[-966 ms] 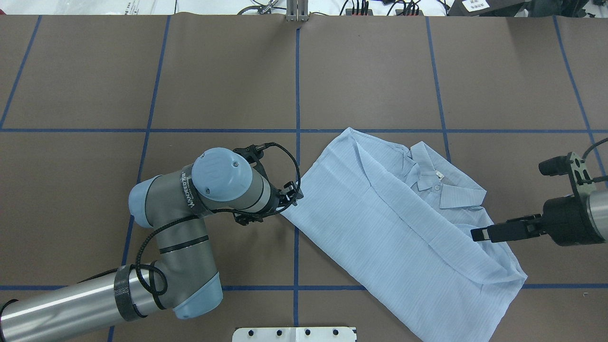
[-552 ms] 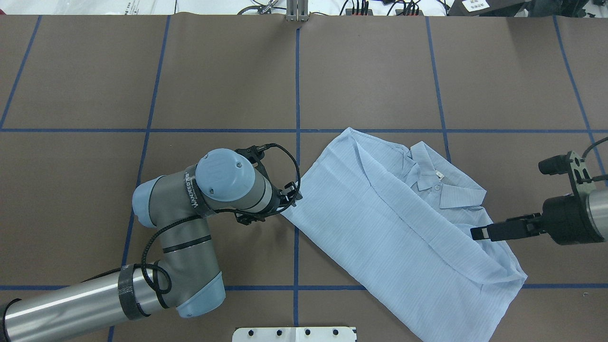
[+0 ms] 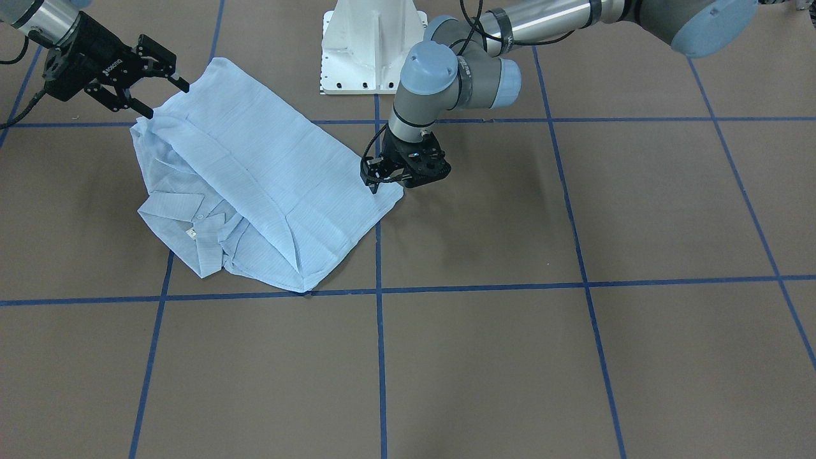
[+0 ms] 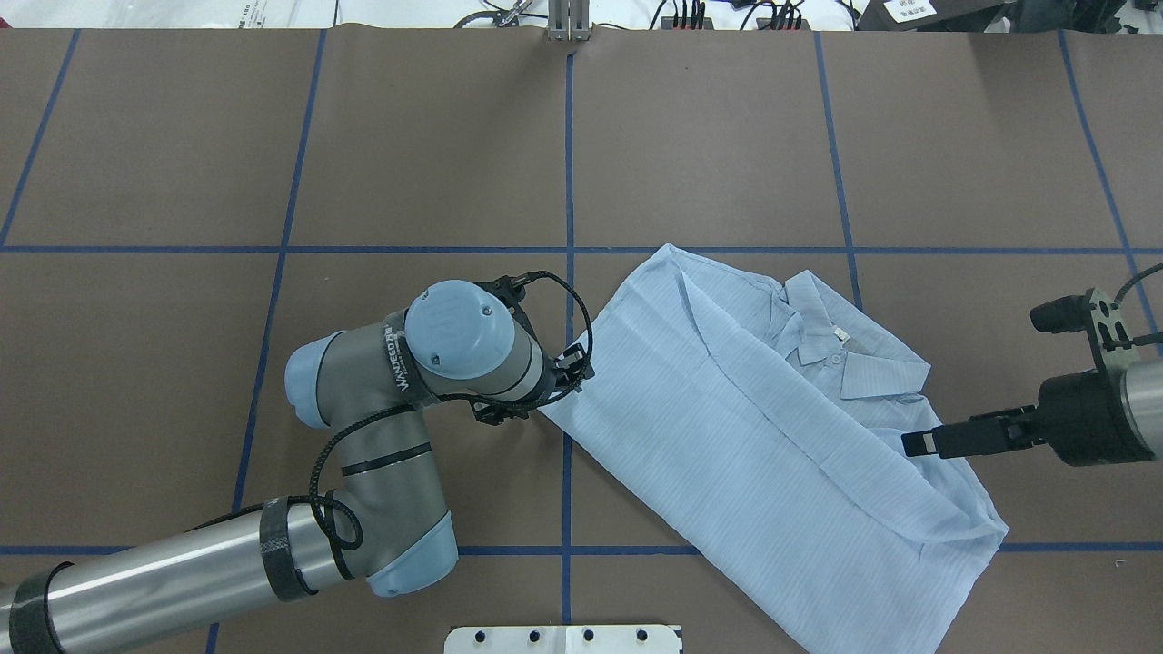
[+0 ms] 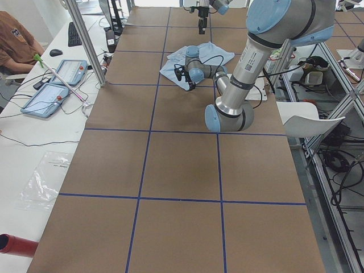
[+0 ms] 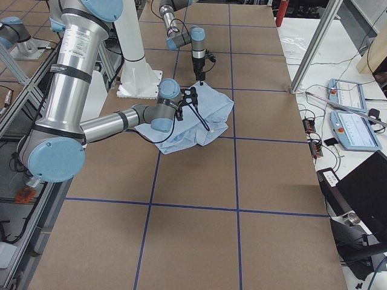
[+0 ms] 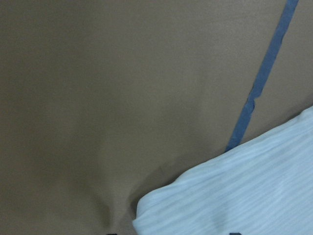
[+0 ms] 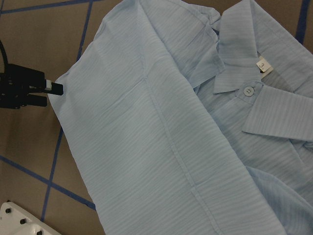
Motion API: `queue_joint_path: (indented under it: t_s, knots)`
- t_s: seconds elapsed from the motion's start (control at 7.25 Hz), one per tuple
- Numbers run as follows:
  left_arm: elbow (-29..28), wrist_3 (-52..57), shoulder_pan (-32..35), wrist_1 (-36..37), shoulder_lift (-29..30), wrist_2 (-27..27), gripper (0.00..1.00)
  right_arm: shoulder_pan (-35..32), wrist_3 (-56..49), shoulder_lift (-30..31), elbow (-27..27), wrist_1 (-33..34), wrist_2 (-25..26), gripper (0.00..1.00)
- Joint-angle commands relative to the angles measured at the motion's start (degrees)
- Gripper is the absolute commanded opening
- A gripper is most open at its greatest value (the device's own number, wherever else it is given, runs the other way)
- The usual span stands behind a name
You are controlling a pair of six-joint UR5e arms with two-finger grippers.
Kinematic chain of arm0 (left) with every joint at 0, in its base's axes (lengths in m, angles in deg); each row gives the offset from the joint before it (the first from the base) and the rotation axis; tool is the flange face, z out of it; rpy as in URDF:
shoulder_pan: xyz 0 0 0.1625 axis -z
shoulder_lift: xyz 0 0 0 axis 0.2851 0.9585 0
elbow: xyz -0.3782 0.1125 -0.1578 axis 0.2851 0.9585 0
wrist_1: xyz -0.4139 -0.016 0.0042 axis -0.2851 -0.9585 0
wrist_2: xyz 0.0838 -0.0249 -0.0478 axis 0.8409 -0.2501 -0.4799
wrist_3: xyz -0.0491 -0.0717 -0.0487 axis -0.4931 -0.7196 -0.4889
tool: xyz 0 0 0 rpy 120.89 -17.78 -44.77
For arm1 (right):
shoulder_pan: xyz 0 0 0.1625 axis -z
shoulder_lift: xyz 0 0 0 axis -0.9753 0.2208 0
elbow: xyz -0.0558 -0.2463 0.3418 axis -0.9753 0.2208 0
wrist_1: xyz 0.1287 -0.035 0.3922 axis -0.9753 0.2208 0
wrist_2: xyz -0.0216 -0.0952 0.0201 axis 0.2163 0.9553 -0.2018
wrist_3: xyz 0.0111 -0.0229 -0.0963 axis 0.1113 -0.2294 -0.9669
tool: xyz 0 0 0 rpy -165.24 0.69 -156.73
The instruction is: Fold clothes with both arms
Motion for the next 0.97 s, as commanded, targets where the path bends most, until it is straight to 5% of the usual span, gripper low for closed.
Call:
queue_joint_path:
  t_s: [0.0,0.14,0.41,0.83]
  knots:
    - [-1.0,-0.1,0.0,-1.0,0.1,0.0,0.71,-0.1,0.0,0.0,0.1,0.0,0.1,1.00]
    - [-0.9,-0.1,0.0,-1.0,0.1,-0.1,0.57,-0.2,0.0,0.0,0.1,0.0,0.2,1.00]
    - [0.2,0.0,0.0,-0.6,0.1,-0.6,0.08,-0.5,0.0,0.0,0.1,0.0,0.2,1.00]
    - [3.7,0.0,0.5,0.0,-0.3,-1.4,0.00,-1.3,0.0,-0.1,0.4,0.0,0.1,1.00]
